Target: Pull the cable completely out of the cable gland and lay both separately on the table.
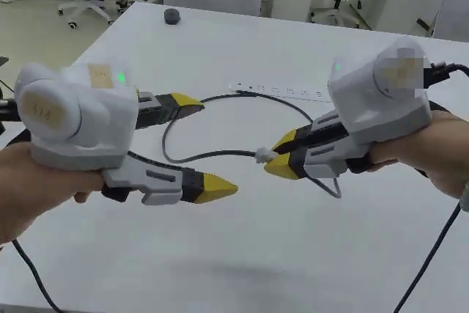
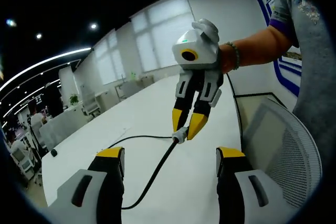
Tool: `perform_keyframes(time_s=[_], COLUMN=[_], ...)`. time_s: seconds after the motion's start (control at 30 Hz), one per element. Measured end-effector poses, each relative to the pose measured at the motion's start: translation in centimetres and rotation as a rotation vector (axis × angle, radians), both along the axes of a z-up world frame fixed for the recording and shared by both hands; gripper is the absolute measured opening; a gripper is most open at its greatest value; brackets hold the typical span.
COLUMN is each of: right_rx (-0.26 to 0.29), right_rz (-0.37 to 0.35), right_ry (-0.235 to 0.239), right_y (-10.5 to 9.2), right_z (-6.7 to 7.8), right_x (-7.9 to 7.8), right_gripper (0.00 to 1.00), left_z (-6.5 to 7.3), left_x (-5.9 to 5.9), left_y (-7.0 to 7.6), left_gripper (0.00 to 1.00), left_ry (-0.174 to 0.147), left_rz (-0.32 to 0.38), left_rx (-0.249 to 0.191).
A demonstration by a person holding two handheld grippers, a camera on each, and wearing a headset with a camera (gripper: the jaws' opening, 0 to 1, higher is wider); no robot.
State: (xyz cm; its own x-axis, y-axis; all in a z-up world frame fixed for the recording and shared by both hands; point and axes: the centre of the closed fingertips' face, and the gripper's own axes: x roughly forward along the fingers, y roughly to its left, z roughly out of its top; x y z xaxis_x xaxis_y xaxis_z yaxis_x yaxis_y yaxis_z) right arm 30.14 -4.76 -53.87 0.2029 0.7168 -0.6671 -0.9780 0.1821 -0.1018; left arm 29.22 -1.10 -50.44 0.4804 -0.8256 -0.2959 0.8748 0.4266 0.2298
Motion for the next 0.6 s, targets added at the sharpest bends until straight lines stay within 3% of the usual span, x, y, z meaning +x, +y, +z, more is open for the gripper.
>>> perform_keyframes(time_s=[0.17, 0.37, 0.43, 0.6], right_rx=[0.048, 0.060, 0.069, 0.105], right_rz=[-0.007, 0.019, 0.041, 0.091], right_ry=[0.025, 0.057, 0.067, 0.107], right_y=[-0.4, -0.6, -0.5, -0.2], right_z=[1.2, 1.2, 1.2, 1.6], right_x=[-0.7, -1.8, -2.3, -3.6], right_gripper=[0.08, 0.08, 0.08, 0.08], left_z=[-0.1, 0.1, 0.1, 0.4], left_x=[-0.3, -1.5, -1.8, -2.4], left_y=[-1.6, -3.3, -3.6, -3.8], left_gripper=[0.67, 0.61, 0.58, 0.49], left_ry=[0.018, 0.003, 0.025, 0.039], left_rz=[-0.094, -0.222, -0.257, -0.326], left_rx=[-0.022, -0.036, -0.050, -0.084])
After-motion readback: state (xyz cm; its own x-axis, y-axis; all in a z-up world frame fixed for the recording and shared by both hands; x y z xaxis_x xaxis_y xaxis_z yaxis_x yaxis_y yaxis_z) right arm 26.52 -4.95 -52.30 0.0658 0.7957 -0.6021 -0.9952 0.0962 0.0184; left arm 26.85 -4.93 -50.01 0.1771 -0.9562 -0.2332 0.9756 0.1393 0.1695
